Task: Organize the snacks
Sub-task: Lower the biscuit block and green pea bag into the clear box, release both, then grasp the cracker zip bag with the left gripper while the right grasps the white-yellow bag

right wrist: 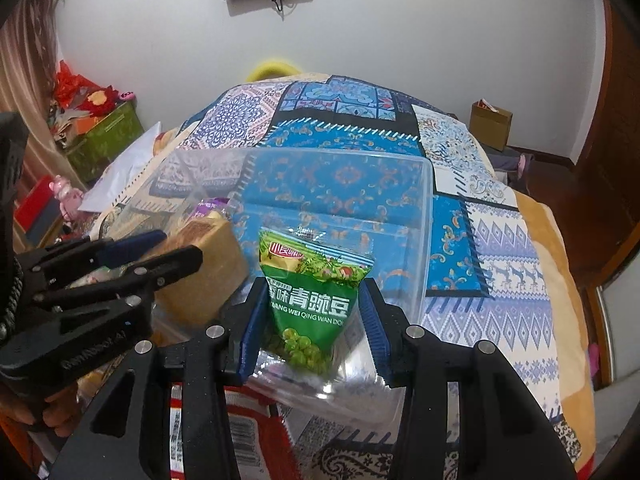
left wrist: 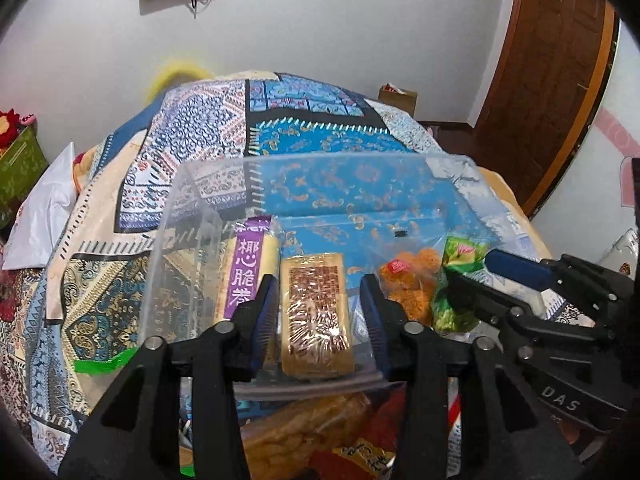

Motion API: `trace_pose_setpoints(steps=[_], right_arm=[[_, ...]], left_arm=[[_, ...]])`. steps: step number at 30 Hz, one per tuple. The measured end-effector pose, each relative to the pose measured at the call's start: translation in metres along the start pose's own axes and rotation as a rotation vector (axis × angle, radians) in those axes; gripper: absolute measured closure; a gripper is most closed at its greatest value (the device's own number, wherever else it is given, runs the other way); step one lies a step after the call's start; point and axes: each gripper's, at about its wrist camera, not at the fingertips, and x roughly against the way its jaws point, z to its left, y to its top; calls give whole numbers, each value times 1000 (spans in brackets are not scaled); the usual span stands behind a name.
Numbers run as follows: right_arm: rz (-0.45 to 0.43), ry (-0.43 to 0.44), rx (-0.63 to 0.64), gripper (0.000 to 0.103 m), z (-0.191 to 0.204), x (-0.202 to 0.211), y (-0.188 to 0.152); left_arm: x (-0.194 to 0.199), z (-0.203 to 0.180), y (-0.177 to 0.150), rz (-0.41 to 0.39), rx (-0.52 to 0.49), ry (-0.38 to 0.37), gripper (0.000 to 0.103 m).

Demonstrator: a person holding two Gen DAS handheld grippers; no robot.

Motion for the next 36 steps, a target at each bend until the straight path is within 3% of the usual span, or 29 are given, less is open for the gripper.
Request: trace_pose_setpoints(steps=[2,6,14,20,29,36], right_arm=[[3,4,-6,59,0,3,-1],[-26,4,-8,54,2,18,0],[-109,14,-8,53,7,64,1],[-125,-1,-4,51,11,83,-11],[-65,10,-33,51,9,82,-48],[5,1,-21,51,17,72,-75]], left_arm=[[8,0,1,-14,-6,11,48],[26,6,0,-35,15,-1,48],[80,21,-5,-111,34,9,38],[116,42,-18,-149,31,42,32],[126,87,-58,-94,55,138,30],[111,112,-88,-21,106,159,30]])
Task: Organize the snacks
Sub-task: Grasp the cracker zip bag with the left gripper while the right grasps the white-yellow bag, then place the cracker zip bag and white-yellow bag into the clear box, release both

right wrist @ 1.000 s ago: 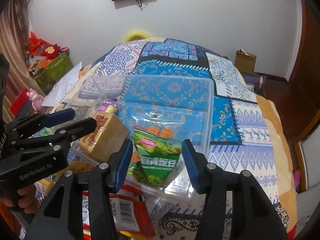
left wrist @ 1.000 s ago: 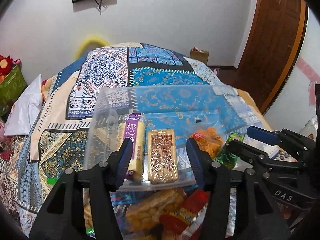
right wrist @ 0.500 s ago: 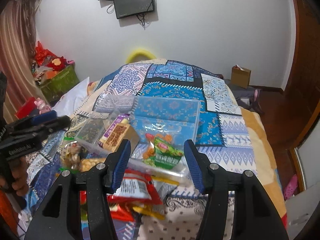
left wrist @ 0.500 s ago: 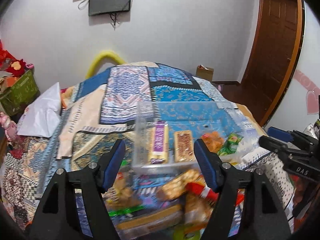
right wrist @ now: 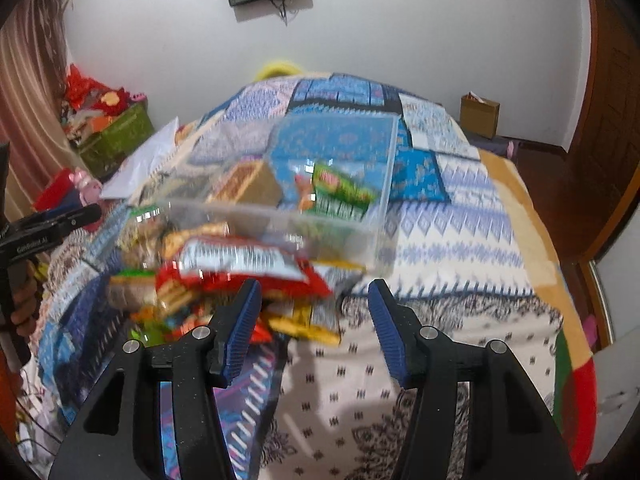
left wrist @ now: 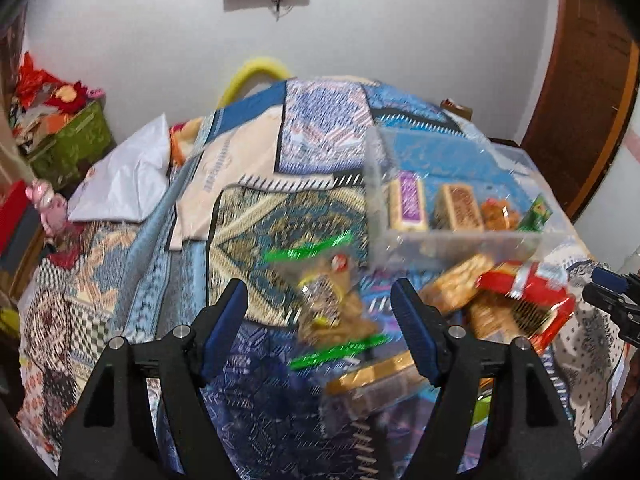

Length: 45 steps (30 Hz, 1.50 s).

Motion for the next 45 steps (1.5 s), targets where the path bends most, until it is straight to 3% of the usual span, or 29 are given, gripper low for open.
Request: trace_pose_setpoints(steps=[17,20,25,28,32,35,38,45], right_arm=[[117,30,-42,51,-2,-59,-2],[126,52,-78,44,-8,-64,-2],[132,60,-77,44,-8,-66,-2],[131,57,-61,44,-5,-67,-2],[120,67,-55,60,-4,-65,-4],[108,61,-65,65,-6,-58,-8],[96,56,-78,68,-10,-51,-12],[74,21,-76,74,-16,-29,-17]], left_arm=[[-80,10,-12,134,45,-16,30],[-91,12,-10,138,64,-38,29],[-106,7,-8,162,78,-71,29],[-115,0,-12,181,65,-73,37],[-109,-3,-13,151,47,-52,49],[-99,-6,-16,128,20,-62,54],[-85,-12,-20,87,-29,-25,56],[-53,-7,-21,34,-14,-22,57]])
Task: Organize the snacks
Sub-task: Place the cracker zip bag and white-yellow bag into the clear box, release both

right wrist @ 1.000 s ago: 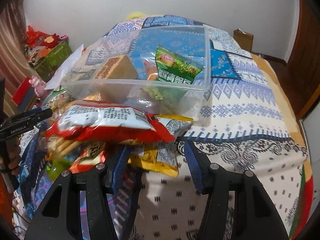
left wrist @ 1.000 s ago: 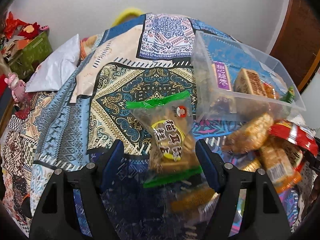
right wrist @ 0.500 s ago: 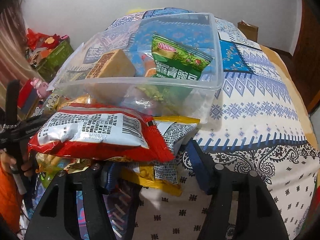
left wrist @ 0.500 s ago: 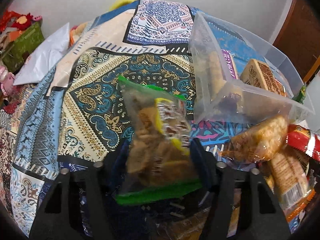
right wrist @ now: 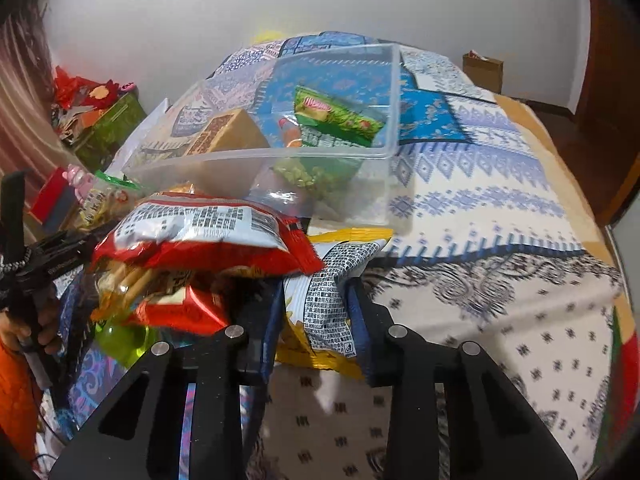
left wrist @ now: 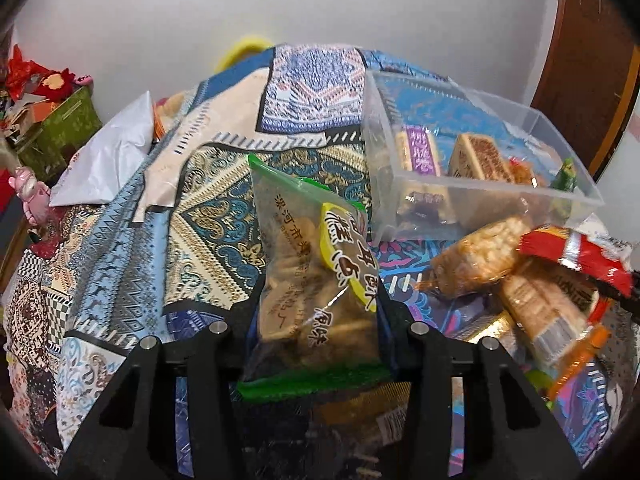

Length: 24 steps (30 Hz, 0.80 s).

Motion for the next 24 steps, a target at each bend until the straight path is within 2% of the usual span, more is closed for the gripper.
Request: trace_pose_setpoints(steps=[6,13,19,24], right_arm=[[-22,-36,-11,75,-9,18,-1],[-109,-47,-12,75,-9,47,12],[-193,-34,20,75,4,67,28],[-253,-12,41,75,14,70,50]], left_arm=[[33,-2,5,-61,2,-13,57],[67,-11,20,-144,-1,-41,57],[82,-23,38,-198,-5,-67,57],[79,-34,55,-220,0,-87,57]])
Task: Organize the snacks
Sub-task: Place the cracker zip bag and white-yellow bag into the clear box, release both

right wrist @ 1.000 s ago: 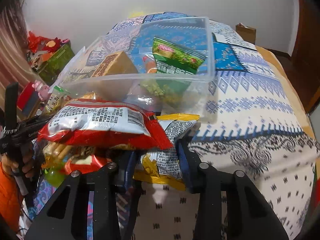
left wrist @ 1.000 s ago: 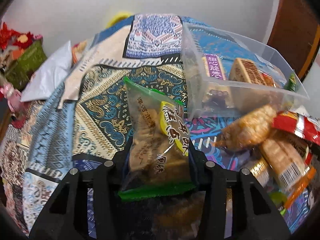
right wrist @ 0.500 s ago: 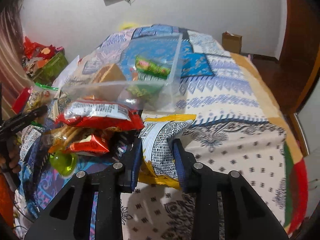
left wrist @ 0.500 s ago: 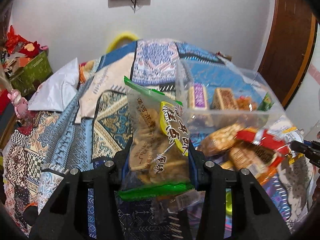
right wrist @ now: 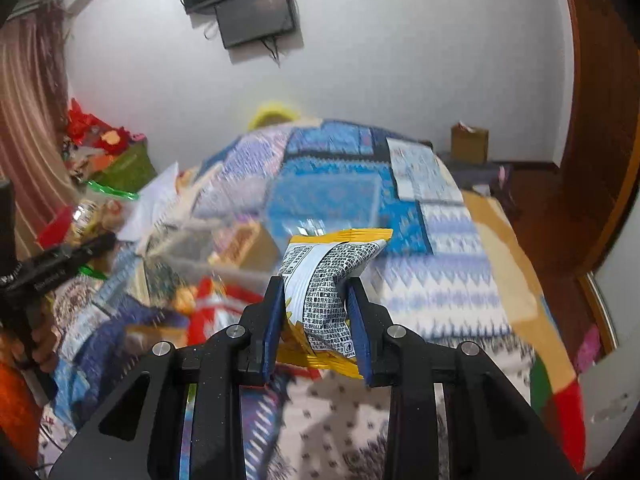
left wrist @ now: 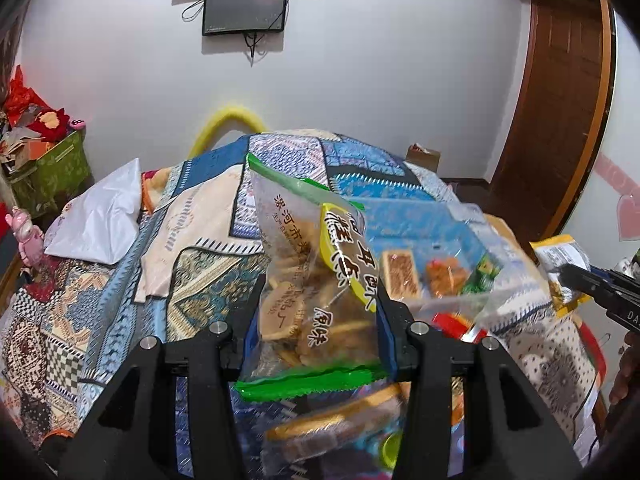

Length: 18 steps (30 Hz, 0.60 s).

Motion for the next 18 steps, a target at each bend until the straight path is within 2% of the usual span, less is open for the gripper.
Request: trace_pose_setpoints(steps=[8,18], right_arm=[[-21,42,26,75,14,-33,26],[50,77,67,75,24,-85,35]], left_arm=[[-31,-16,17,8,-9,-25,57],[-90,-30,17,86,-18,-48,57]])
